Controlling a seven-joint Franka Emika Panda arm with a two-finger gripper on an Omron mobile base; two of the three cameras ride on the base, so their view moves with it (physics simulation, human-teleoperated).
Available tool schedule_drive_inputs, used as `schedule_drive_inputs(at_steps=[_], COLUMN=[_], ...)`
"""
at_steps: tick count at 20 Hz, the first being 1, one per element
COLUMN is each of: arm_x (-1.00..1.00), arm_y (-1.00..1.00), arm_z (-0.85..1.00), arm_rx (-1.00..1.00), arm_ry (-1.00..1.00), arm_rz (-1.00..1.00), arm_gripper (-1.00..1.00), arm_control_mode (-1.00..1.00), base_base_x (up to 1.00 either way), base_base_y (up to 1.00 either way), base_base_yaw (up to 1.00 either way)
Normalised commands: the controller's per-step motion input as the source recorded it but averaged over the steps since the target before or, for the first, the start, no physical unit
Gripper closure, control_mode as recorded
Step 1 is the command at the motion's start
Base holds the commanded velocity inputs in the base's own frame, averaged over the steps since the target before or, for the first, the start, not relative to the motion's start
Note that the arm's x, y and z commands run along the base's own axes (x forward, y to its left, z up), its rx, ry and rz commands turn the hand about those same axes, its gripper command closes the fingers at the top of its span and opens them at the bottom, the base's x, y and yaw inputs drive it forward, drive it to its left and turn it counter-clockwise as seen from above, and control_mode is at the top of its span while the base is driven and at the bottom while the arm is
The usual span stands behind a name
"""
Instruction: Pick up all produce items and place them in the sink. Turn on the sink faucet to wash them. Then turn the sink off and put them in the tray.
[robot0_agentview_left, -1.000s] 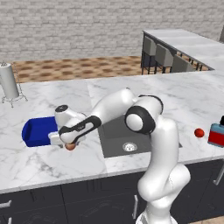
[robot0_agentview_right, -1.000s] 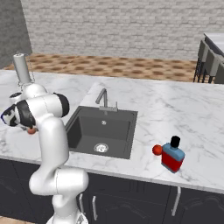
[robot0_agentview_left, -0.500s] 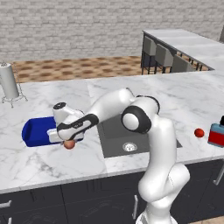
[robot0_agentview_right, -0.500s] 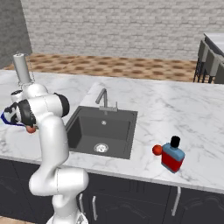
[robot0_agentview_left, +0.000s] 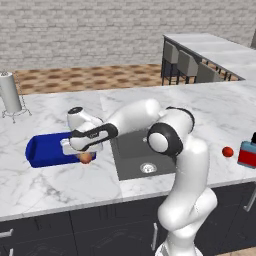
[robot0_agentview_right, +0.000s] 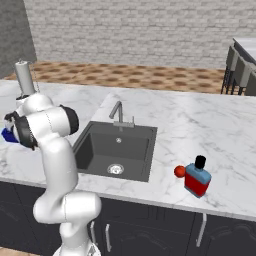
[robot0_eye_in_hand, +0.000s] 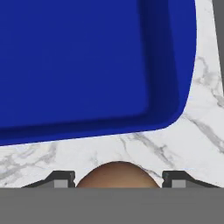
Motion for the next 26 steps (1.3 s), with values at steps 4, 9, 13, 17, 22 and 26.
schedule_drive_inputs(at_steps=[4,9,13,17,22,26], arm_x=[-0.39,-0.49,-0.1,0.11,0.53,0.66], arm_y=[-0.91,-1.0,-1.0,-0.9,-0.62,-0.4], arm_z=[0.67,0.38,0.01,0.0,0.0,0.0], arm_rx=[0.16,0.13,0.03,0.0,0.0,0.0], arm_ry=[0.0,0.0,0.0,-0.05,-0.02,0.0], arm_rz=[0.0,0.0,0.0,0.0,0.0,0.0], arm_gripper=[1.0,1.0,1.0,1.0,1.0,1.0], arm_control_mode=[-1.0,-1.0,-1.0,-1.0,-1.0,-1.0], base_base_x=[0.0,0.0,0.0,0.0,0.0,0.0], base_base_y=[0.0,0.0,0.0,0.0,0.0,0.0], base_base_yaw=[0.0,0.0,0.0,0.0,0.0,0.0])
